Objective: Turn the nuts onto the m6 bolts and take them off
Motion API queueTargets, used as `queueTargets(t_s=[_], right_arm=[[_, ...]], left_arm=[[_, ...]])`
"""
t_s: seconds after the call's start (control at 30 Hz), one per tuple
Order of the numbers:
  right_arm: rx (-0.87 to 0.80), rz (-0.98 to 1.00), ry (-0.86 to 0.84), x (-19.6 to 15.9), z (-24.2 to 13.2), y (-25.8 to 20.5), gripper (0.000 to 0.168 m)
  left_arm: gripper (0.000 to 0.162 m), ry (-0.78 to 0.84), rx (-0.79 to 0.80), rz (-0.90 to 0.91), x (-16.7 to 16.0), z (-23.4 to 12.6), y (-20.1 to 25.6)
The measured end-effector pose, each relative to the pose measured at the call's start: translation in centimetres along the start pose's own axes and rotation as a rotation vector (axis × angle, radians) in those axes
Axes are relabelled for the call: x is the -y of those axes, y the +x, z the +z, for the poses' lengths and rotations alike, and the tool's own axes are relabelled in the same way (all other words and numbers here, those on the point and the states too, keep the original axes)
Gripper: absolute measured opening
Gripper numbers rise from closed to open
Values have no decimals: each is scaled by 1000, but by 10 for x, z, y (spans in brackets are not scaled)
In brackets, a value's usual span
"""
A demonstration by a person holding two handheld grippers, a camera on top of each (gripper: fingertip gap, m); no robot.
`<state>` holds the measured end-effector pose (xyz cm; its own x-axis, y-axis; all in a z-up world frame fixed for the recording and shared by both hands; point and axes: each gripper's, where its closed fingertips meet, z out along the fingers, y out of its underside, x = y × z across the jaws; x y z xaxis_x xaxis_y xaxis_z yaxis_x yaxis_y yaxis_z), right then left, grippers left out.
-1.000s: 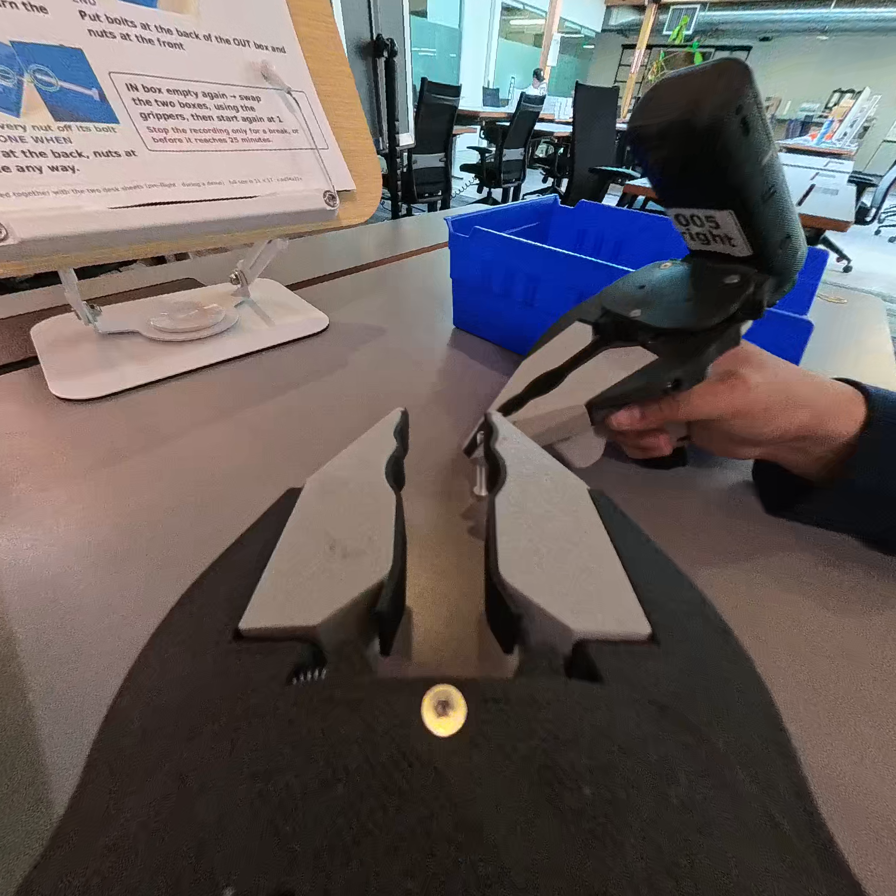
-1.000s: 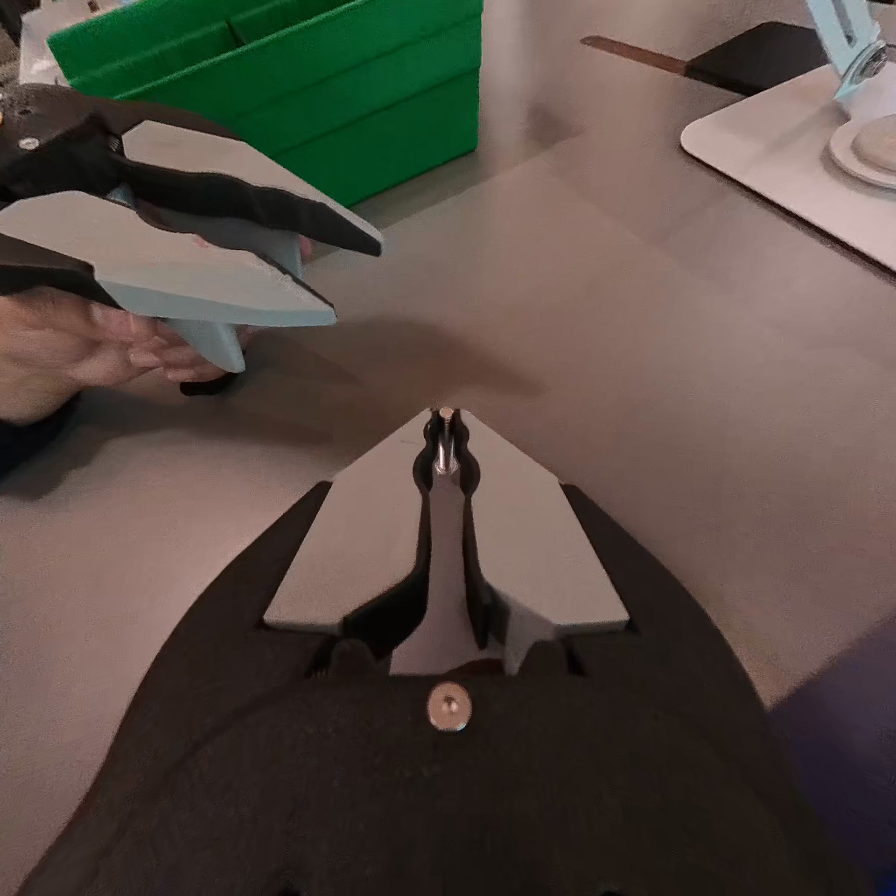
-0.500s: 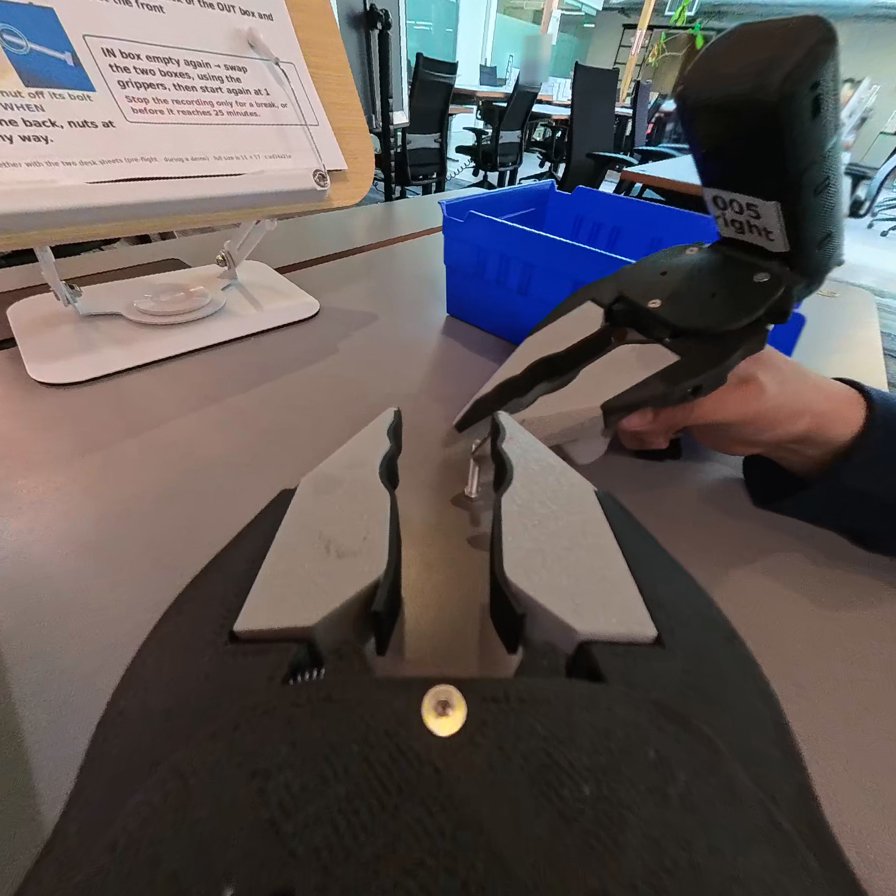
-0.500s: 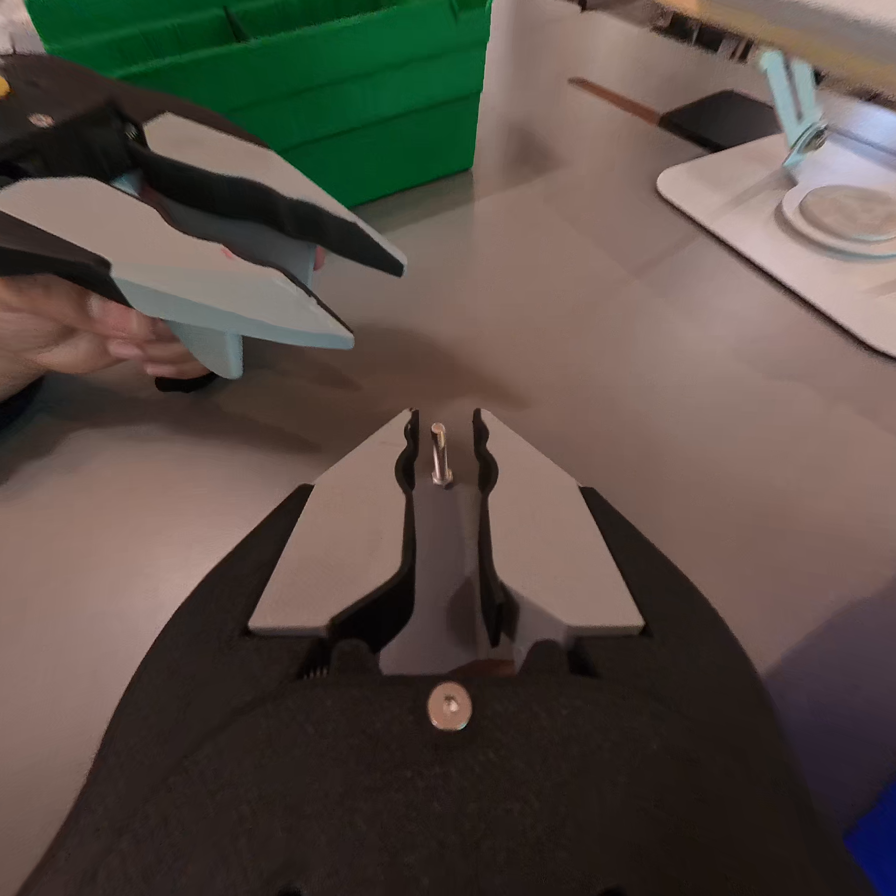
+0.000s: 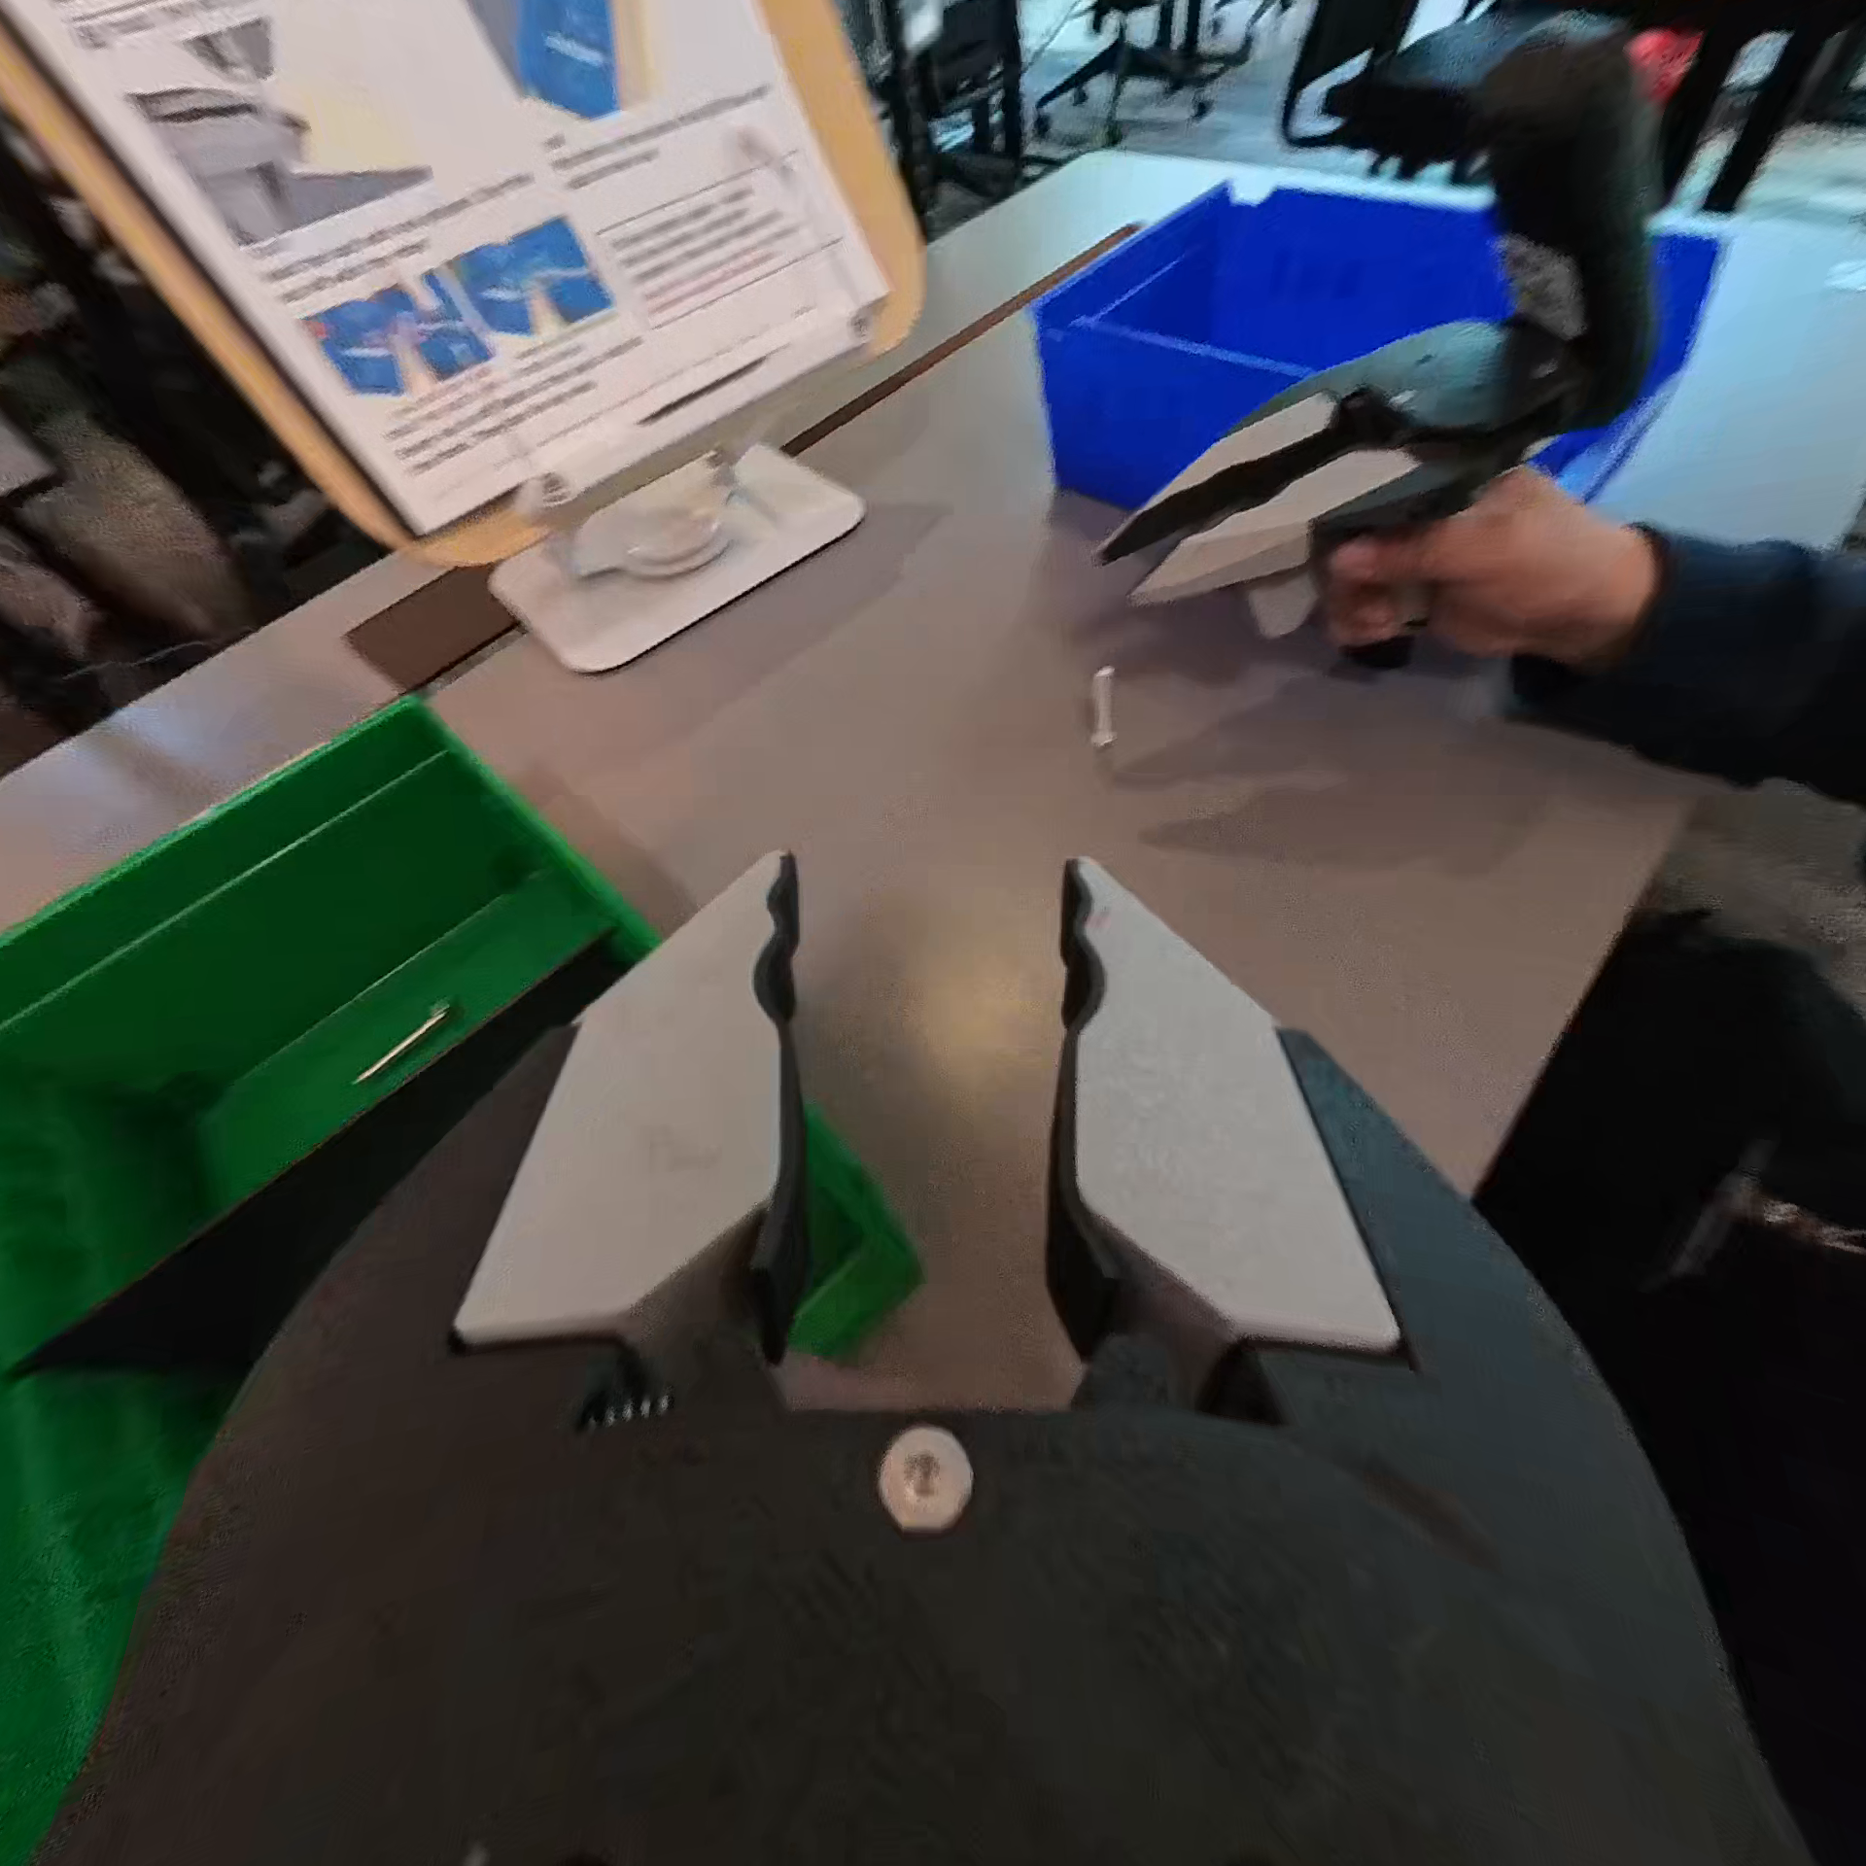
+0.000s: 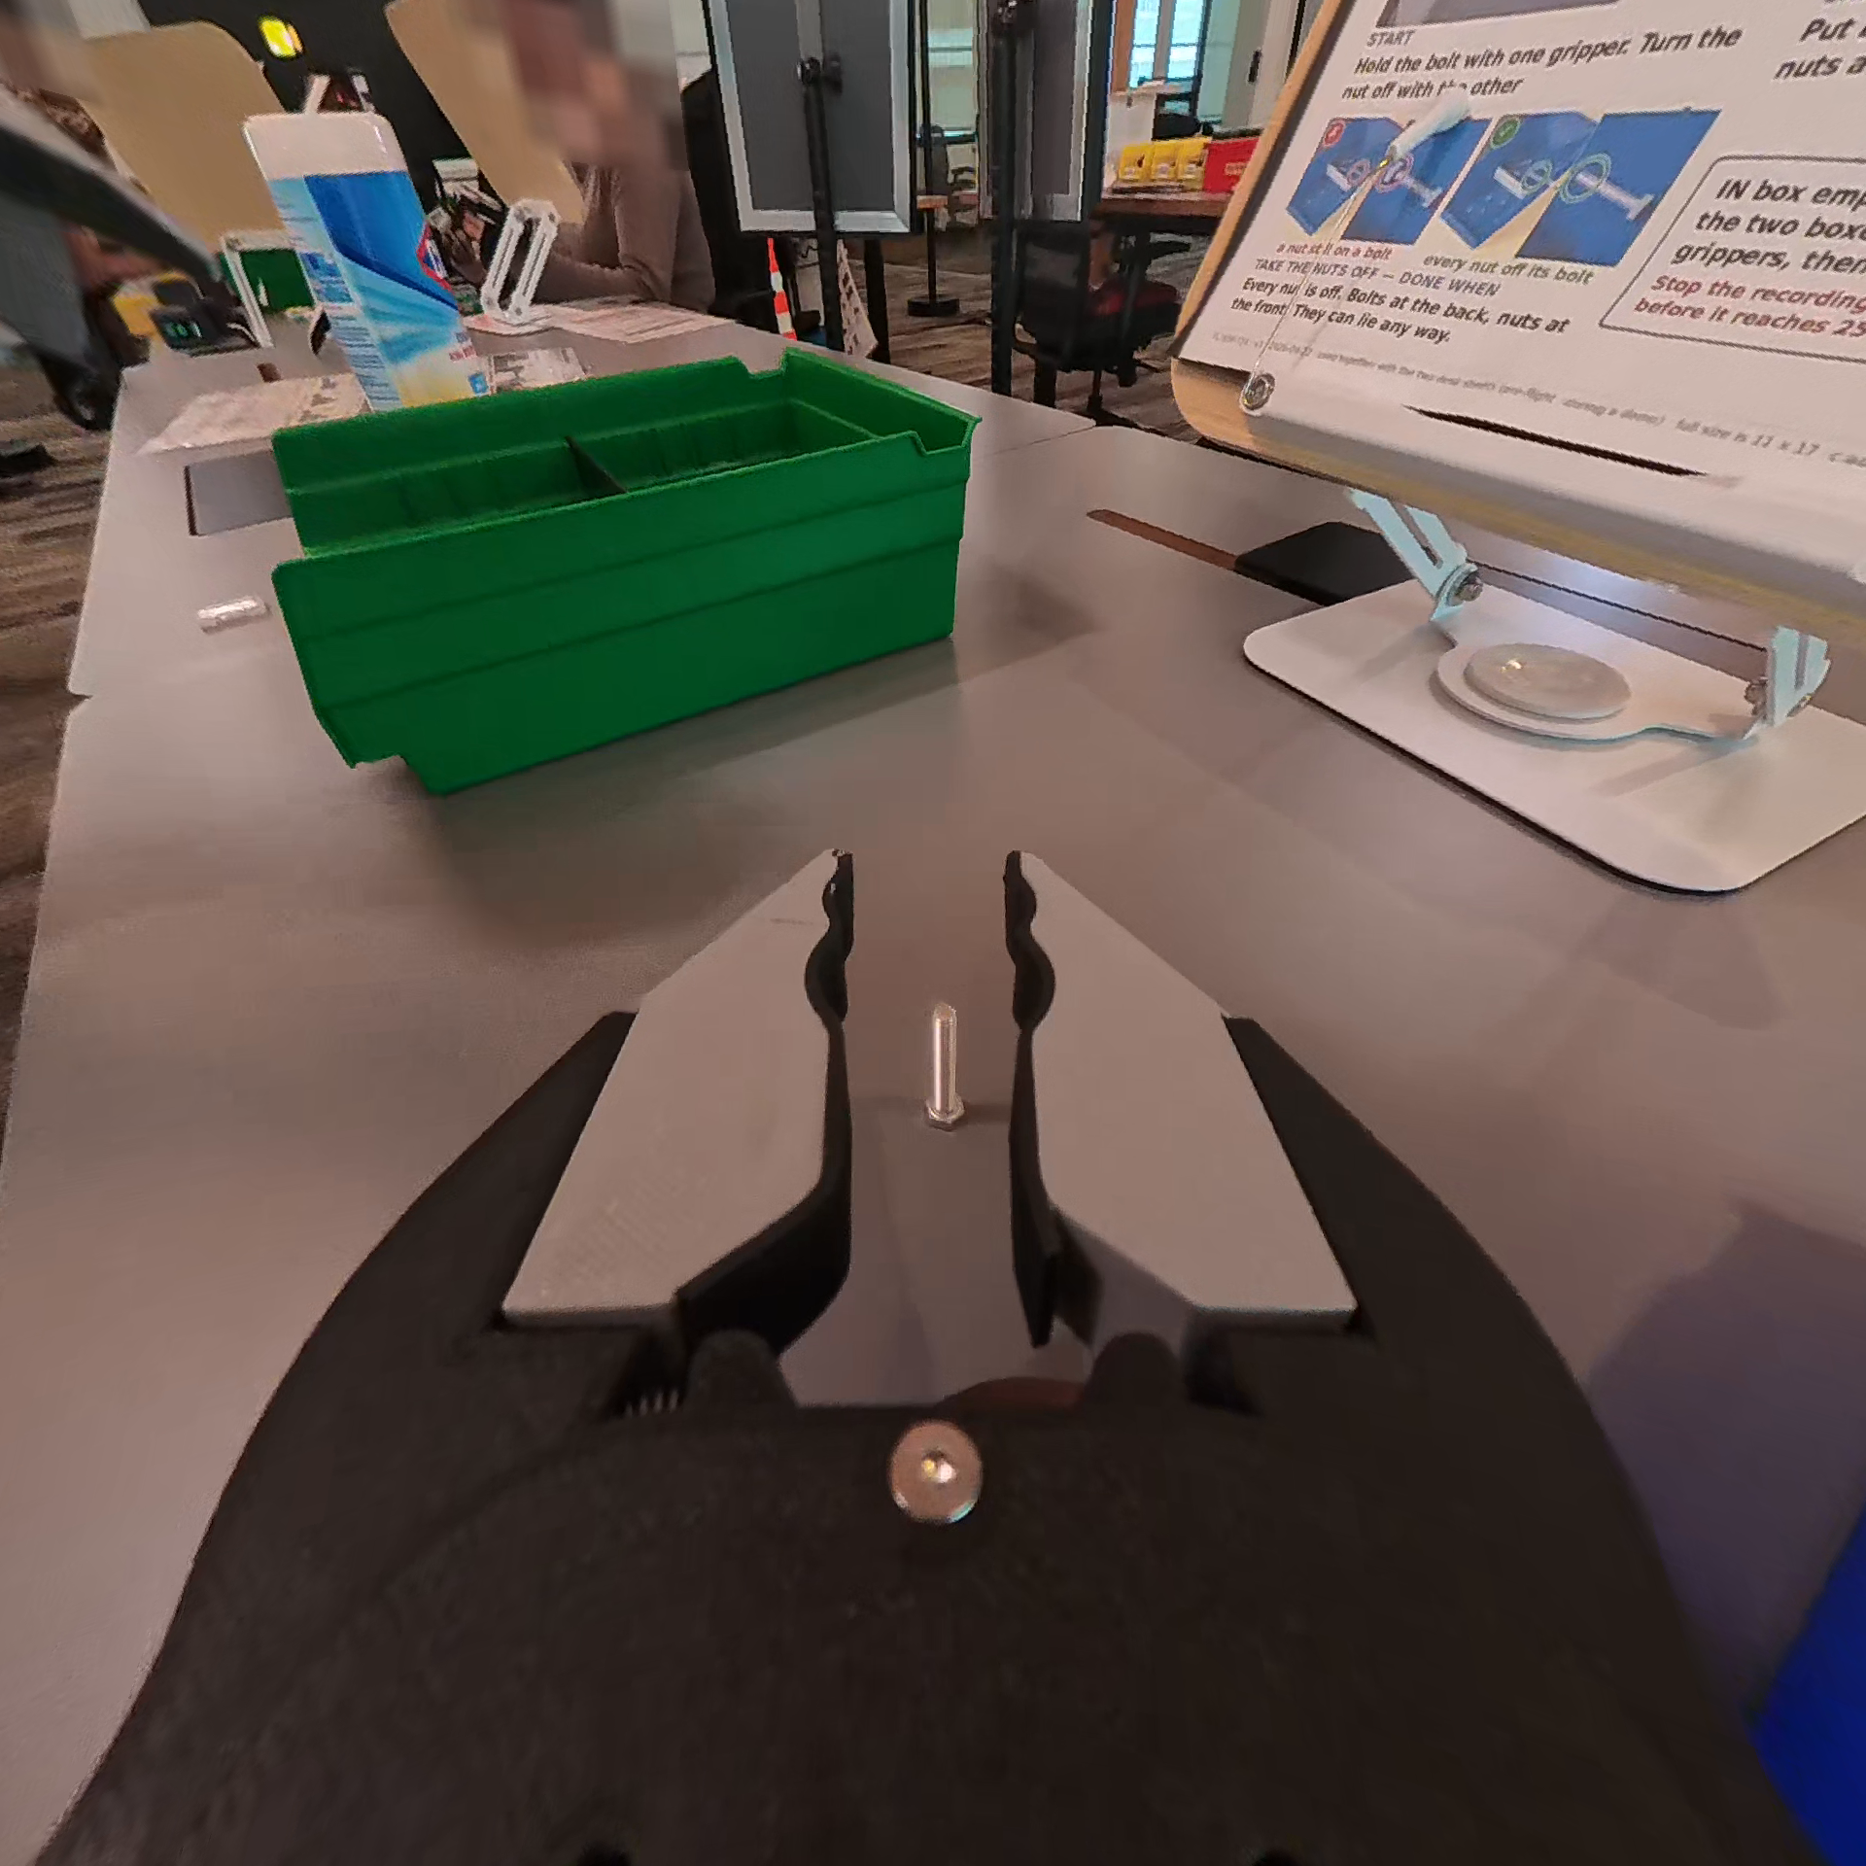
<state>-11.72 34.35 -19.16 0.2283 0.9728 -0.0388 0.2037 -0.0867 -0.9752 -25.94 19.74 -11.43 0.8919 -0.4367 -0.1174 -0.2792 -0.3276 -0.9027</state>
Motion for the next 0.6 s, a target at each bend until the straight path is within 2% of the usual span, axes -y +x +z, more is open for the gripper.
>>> queueTargets(t_s=[0.07, 0.23, 0.37, 0.43, 0.53, 0.57, 0.6], right_arm=[[-5, -20, -5, 0, 1, -2, 26], [-13, -56, -22, -2, 3, -5, 26], [-22, -62, -34, -7, 3, -3, 25], [-14, -63, -41, -9, 3, -5, 25], [1, -67, -24, -7, 2, -8, 25], [8, -69, -17, -6, 2, -9, 25], [10, -75, -14, -6, 2, -9, 25]], left_arm=[[50, -88, 112, 2, -19, -19, -42], [50, -274, 180, -89, -68, -30, -98], [50, -501, 92, -115, -129, -23, -89], [47, -528, 35, -109, -145, -15, -77], [26, -485, -20, -96, -149, 8, -59], [25, -461, -43, -72, -145, 15, -53], [33, -442, -49, -39, -141, 21, -49]])
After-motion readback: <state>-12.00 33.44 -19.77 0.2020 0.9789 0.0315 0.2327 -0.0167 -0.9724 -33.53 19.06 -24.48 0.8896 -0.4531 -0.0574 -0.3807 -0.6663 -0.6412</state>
